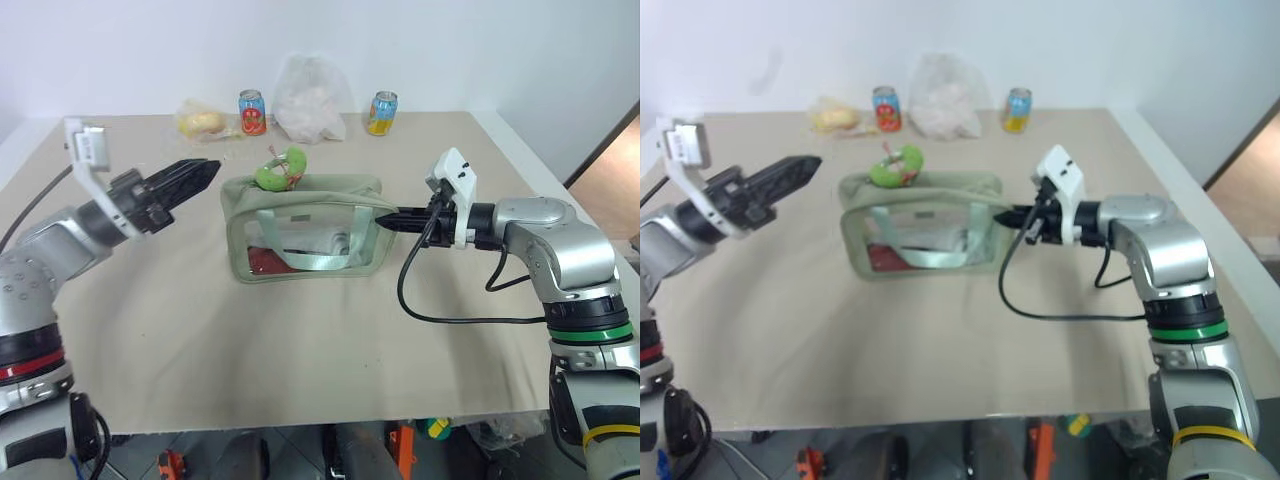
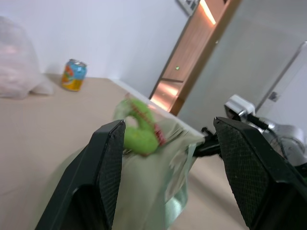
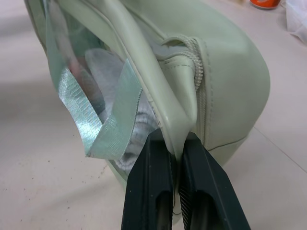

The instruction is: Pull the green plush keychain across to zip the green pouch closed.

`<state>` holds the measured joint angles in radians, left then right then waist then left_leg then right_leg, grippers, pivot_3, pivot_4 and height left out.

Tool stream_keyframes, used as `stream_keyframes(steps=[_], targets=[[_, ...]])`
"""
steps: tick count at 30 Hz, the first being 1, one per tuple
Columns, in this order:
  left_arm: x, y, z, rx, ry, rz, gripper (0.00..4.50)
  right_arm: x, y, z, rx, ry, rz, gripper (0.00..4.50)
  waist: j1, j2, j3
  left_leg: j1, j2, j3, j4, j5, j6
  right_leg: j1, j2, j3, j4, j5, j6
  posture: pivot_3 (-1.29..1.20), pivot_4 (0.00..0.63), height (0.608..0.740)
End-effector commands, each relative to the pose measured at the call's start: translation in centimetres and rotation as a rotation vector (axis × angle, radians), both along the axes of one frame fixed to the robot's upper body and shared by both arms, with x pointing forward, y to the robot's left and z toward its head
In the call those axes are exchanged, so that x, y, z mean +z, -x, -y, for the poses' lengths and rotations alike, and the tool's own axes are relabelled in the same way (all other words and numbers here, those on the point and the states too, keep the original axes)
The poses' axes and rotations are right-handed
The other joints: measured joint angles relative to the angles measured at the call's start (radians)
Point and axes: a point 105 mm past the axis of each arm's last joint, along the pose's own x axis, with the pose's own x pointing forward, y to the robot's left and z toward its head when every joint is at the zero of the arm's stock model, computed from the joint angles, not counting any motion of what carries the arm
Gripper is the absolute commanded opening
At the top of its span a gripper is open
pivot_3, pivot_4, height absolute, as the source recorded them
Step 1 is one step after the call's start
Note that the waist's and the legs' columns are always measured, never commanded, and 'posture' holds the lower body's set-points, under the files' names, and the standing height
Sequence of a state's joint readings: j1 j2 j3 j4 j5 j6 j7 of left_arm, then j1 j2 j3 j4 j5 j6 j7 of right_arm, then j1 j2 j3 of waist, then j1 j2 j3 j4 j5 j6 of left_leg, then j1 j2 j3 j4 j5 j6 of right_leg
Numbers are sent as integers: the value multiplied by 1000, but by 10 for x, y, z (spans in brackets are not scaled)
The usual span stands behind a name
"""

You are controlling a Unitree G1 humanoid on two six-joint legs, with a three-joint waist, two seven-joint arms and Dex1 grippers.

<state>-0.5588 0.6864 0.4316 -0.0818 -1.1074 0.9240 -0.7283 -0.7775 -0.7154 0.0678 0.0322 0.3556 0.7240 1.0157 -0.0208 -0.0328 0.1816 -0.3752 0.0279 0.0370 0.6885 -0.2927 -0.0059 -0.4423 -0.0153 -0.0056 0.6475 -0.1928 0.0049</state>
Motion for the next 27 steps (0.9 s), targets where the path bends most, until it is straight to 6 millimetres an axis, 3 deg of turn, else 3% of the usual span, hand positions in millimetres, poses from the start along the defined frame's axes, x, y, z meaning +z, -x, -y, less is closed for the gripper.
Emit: stream_keyframes(steps=[1,4,11,16,17,24,25,27], targets=[[-2,13,3,-15,-154,75,3059,6,1,-1,5,-3,22,0,0,0,0,0,0,0,0,0,0,0,0,0,0,0,0,0,150,740],[-30,11,8,-7,-311,48,3059,7,1,-1,8,-3,23,0,0,0,0,1,0,1,0,0,0,0,0,0,0,0,0,0,150,740],[-68,3,29,-60,-381,6,3059,8,3,0,6,1,25,0,1,0,0,1,0,1,-1,0,0,0,1,1,0,0,-1,0,150,740],[-67,-7,31,-40,-337,25,3059,8,5,4,-7,5,22,0,1,0,0,0,0,1,-1,0,0,0,0,1,0,0,-1,0,150,740],[-63,-8,31,-43,-311,32,2533,8,5,5,-10,6,22,0,1,0,0,0,0,1,0,0,1,0,0,0,0,0,-1,0,150,740],[-63,-5,34,-79,-299,54,251,7,8,9,-21,5,16,0,1,0,0,0,0,0,0,-1,1,0,0,0,0,0,-1,0,150,740],[-64,-5,35,-81,-301,53,21,7,8,9,-22,5,16,0,1,0,0,0,0,0,0,-1,2,0,0,1,0,0,-1,0,150,740],[-72,-9,36,-58,-340,33,21,7,8,10,-23,3,15,0,1,0,0,-1,0,0,0,-1,2,0,-1,0,0,0,-1,0,150,740]])
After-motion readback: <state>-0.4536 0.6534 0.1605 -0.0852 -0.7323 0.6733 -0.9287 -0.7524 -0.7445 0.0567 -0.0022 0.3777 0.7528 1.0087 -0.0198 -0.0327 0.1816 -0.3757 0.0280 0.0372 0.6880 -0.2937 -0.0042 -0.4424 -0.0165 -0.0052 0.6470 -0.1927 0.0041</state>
